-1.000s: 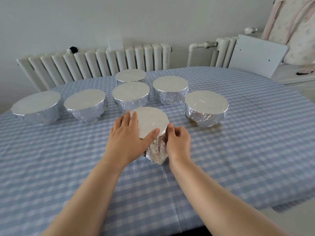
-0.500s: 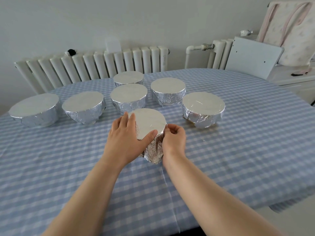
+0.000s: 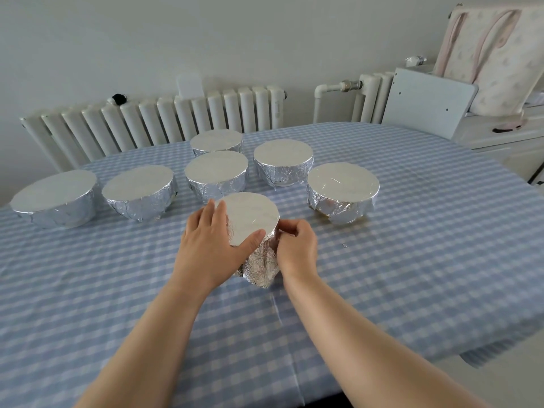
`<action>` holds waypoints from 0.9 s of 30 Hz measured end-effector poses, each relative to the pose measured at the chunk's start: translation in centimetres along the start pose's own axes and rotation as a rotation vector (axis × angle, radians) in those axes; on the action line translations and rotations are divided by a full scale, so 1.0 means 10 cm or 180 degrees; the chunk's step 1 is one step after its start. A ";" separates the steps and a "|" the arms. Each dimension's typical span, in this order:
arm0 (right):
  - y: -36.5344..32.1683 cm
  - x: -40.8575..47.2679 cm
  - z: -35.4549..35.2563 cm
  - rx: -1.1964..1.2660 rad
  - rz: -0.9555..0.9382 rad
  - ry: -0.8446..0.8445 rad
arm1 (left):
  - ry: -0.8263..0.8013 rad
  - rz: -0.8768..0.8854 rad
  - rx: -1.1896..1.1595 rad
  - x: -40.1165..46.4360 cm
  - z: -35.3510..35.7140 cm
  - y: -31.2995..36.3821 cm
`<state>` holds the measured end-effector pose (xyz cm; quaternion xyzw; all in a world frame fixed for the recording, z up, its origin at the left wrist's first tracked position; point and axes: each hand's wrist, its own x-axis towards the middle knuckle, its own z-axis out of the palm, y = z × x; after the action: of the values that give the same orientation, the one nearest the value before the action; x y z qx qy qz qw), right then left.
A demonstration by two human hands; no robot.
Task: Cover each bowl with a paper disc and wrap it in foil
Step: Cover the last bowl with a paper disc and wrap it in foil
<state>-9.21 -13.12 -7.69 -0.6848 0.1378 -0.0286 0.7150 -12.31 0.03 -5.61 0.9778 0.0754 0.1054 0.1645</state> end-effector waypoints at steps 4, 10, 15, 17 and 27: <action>-0.03 0.00 -0.05 0.0042 0.0080 -0.0332 | -0.0017 -0.0022 0.0011 0.02 0.01 0.00; -0.05 0.03 -0.12 -0.0616 -0.0182 -0.0659 | 0.0069 0.0027 -0.0112 0.00 -0.04 -0.02; -0.12 0.19 -0.18 -0.0819 -0.0384 -0.0755 | 0.0350 -0.0078 -0.0121 0.04 -0.04 -0.13; -0.16 0.27 -0.19 -0.0957 -0.0438 -0.0895 | 0.0366 -0.0066 -0.0107 0.04 -0.02 -0.16; -0.08 0.32 -0.19 -0.1411 -0.0955 -0.0826 | 0.0245 0.0146 -0.0473 -0.03 0.10 -0.35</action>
<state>-6.49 -15.74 -7.46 -0.8349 -0.0546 -0.0154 0.5474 -12.78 2.92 -7.75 0.9596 0.0512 0.1520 0.2312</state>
